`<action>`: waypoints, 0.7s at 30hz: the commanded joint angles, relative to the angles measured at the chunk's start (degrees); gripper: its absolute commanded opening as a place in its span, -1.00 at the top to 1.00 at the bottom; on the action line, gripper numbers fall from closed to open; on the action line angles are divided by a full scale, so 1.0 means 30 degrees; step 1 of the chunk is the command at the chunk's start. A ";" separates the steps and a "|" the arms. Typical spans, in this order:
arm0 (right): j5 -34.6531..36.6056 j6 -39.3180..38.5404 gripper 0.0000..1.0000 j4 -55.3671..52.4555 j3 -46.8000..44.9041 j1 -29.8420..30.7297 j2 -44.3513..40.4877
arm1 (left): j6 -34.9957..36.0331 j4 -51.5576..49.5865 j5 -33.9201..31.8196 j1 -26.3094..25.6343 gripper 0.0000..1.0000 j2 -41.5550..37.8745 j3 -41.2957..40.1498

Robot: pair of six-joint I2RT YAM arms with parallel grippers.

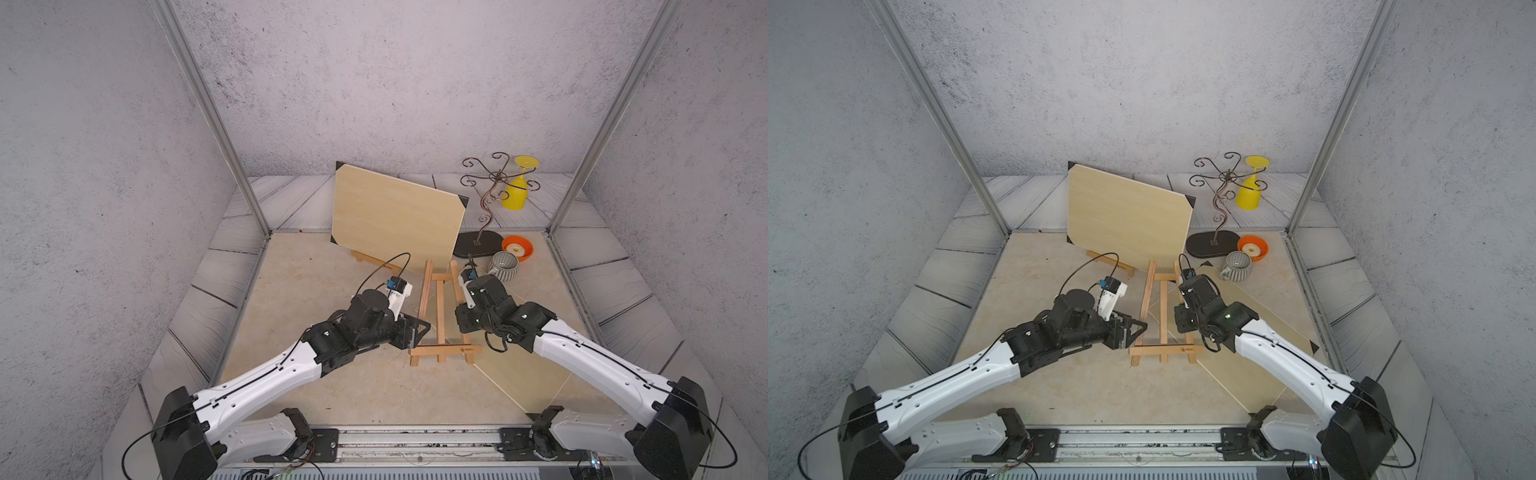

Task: Assemble the easel
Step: Pick up the easel from the drawing board, then unfold the easel.

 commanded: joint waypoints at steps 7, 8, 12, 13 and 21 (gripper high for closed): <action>-0.0541 -0.0986 1.00 0.2661 -0.0424 0.0235 -0.1125 | 0.2267 0.1777 -0.1512 -0.0303 -0.11 -0.1692 -0.0349; -0.0700 -0.1191 1.00 0.2508 -0.0365 0.0221 -0.1288 | 0.2514 0.1219 -0.2199 -0.0324 -0.11 -0.2332 -0.0487; -0.1455 -0.1749 1.00 0.2478 -0.0692 0.0140 -0.2546 | 0.3196 -0.0926 -0.5260 -0.0165 -0.15 -0.4731 -0.1161; -0.1677 -0.1750 1.00 0.2670 -0.0944 0.0015 -0.3005 | 0.3173 -0.1126 -0.5776 -0.0025 -0.15 -0.5254 -0.1419; -0.6353 -0.2276 1.00 0.4254 -0.1898 -0.0844 -0.5010 | 0.1843 0.1861 -0.2332 0.1930 -0.24 -0.4673 -0.3253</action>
